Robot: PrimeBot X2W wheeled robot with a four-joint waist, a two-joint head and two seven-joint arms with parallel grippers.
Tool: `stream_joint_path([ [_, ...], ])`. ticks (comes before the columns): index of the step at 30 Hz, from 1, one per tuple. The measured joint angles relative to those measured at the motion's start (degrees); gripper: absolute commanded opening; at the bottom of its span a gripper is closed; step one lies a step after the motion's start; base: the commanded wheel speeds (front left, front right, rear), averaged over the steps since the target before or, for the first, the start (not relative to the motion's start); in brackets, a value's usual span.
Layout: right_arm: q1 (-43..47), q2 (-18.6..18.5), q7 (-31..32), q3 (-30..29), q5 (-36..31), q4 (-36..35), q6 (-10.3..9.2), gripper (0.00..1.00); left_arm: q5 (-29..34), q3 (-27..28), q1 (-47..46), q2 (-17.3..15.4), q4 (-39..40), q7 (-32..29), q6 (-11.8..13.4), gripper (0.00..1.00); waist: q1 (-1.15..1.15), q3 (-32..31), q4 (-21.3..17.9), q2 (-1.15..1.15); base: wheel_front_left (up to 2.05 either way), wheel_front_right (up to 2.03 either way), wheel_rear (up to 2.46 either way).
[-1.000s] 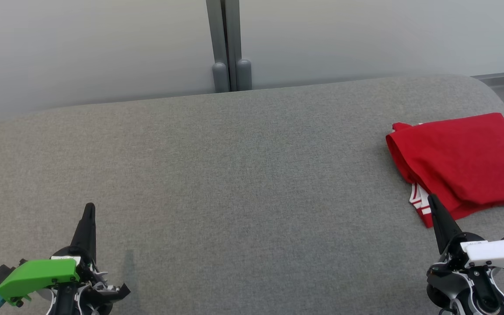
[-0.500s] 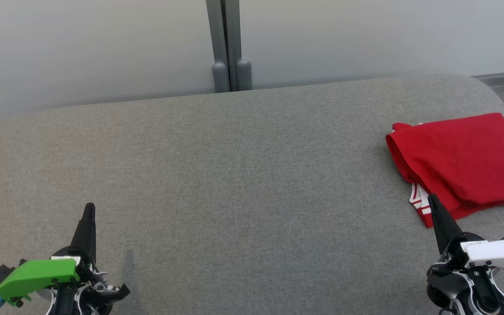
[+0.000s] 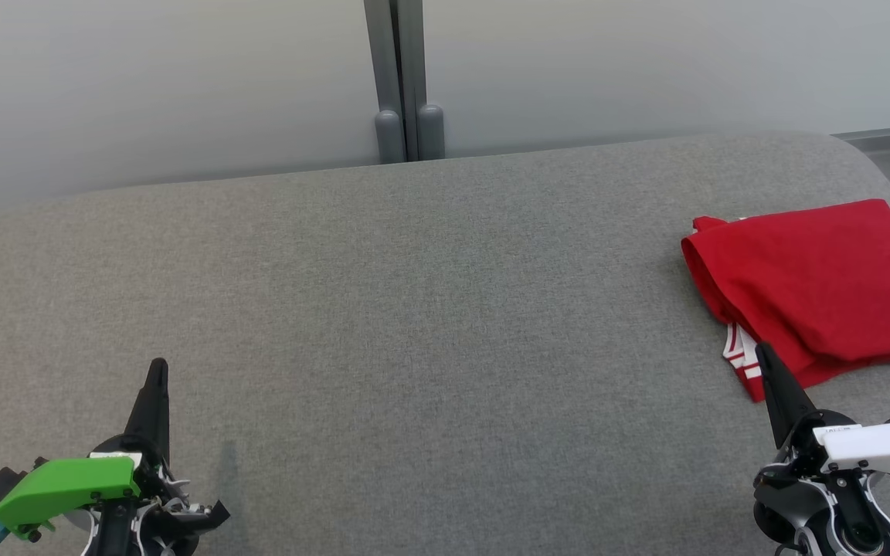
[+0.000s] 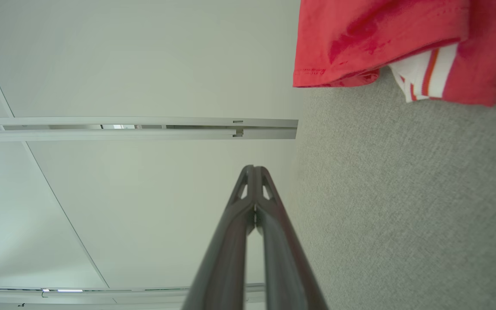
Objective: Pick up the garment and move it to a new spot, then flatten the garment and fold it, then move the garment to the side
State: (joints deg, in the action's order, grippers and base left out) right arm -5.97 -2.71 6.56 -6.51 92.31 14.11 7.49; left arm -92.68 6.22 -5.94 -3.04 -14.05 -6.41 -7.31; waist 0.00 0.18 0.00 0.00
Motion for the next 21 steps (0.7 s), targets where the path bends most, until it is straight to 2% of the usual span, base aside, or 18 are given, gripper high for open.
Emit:
stream_joint_path([
  [21,0.0,0.0,0.0,0.0,0.0,0.0,0.00,0.00,0.0,0.1,0.0,0.0,0.0,-0.1,0.0,0.00,0.00,0.0,0.0,0.00,0.00,0.00,0.00],
])
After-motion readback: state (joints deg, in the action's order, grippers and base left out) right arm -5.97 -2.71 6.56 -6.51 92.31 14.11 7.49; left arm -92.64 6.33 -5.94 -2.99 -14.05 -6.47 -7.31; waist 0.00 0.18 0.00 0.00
